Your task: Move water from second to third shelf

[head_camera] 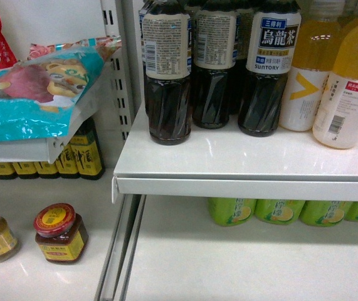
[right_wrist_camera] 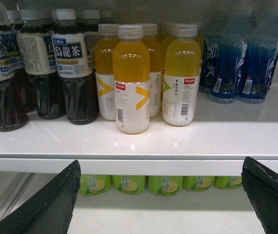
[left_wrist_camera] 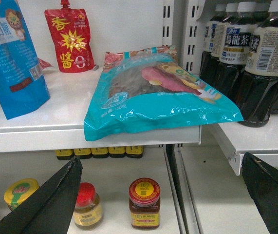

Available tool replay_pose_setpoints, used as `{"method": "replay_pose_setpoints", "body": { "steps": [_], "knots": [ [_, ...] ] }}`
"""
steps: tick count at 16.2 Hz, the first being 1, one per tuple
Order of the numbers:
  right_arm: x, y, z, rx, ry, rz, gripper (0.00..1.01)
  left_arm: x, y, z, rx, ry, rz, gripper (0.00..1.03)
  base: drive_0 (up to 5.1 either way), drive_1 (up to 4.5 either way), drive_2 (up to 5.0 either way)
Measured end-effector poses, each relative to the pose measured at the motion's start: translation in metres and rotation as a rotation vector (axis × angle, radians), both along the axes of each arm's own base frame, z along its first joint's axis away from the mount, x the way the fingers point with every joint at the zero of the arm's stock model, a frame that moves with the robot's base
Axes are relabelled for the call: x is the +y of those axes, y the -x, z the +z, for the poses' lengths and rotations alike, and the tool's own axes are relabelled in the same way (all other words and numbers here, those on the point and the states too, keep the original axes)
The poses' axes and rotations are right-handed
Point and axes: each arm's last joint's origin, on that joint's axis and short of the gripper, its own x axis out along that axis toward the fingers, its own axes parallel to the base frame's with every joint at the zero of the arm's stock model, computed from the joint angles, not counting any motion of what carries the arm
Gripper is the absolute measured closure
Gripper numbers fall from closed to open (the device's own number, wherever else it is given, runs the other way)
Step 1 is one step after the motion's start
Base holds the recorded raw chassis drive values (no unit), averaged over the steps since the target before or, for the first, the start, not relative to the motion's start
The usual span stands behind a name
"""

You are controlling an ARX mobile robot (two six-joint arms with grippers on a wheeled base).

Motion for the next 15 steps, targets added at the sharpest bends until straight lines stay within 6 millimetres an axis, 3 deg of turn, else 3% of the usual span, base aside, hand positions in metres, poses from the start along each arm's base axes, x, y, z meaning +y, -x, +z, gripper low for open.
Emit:
{"method": "replay_pose_setpoints", "body": {
  "steps": [15],
  "knots": [
    [0.0000, 0.0000, 0.0001, -0.001, 0.000, 0.000, 0.03, 0.0000, 0.0000, 0.0000, 0.000, 0.000, 0.000, 0.05, 0.0, 0.00, 0.0]
  ]
}}
